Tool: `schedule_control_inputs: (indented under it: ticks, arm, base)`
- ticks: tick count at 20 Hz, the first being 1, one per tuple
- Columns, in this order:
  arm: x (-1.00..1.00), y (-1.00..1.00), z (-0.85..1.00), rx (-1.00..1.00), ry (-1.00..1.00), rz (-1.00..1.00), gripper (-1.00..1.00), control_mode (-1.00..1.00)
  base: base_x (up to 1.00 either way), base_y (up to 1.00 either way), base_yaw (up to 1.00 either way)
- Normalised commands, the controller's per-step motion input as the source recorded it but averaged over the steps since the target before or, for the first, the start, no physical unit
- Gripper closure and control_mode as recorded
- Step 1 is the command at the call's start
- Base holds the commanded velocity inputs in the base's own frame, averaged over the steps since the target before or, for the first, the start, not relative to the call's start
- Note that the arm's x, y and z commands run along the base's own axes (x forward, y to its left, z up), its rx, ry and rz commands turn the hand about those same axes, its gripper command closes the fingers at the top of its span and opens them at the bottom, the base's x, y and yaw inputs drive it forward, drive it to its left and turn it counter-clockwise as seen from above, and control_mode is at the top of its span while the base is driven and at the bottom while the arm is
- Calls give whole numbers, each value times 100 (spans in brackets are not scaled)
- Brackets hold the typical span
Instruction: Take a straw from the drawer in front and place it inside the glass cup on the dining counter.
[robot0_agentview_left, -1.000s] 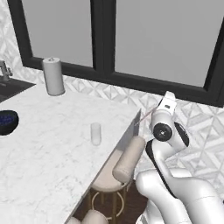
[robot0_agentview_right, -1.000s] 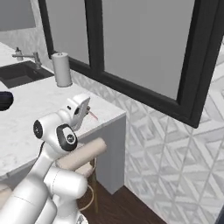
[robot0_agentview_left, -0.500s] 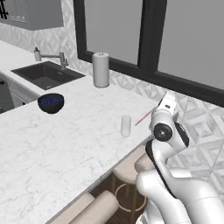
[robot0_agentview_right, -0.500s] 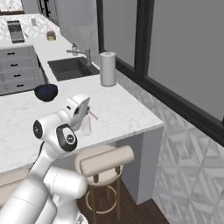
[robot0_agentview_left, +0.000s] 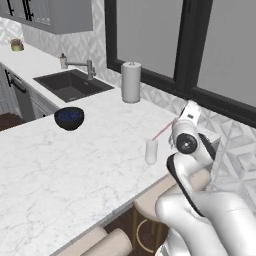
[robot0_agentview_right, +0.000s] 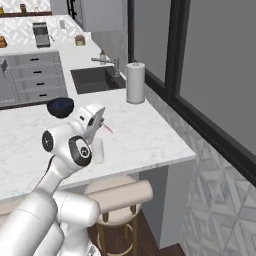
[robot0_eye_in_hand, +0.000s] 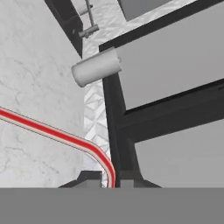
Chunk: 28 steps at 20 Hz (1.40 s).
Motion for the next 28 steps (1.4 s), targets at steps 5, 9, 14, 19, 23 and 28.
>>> schedule_control_inputs:
  ticks: [5, 9, 14, 19, 23, 28]
  arm:
    - [31, -57, -6, 0, 1, 20, 100, -100]
    - [0, -46, -25, 0, -8, 25, 100, -100]
    - [7, -52, -1, 2, -18, 47, 100, -100]
    - [14, -13, 9, -9, -5, 39, 100, -100]
    - [0, 0, 14, -25, -1, 26, 100, -100]
    - [9, 0, 45, -20, -1, 27, 100, -100]
  base:
    - [0, 0, 0]
    - [0, 0, 0]
    - [0, 0, 0]
    - [0, 0, 0]
    - [0, 0, 0]
    - [0, 0, 0]
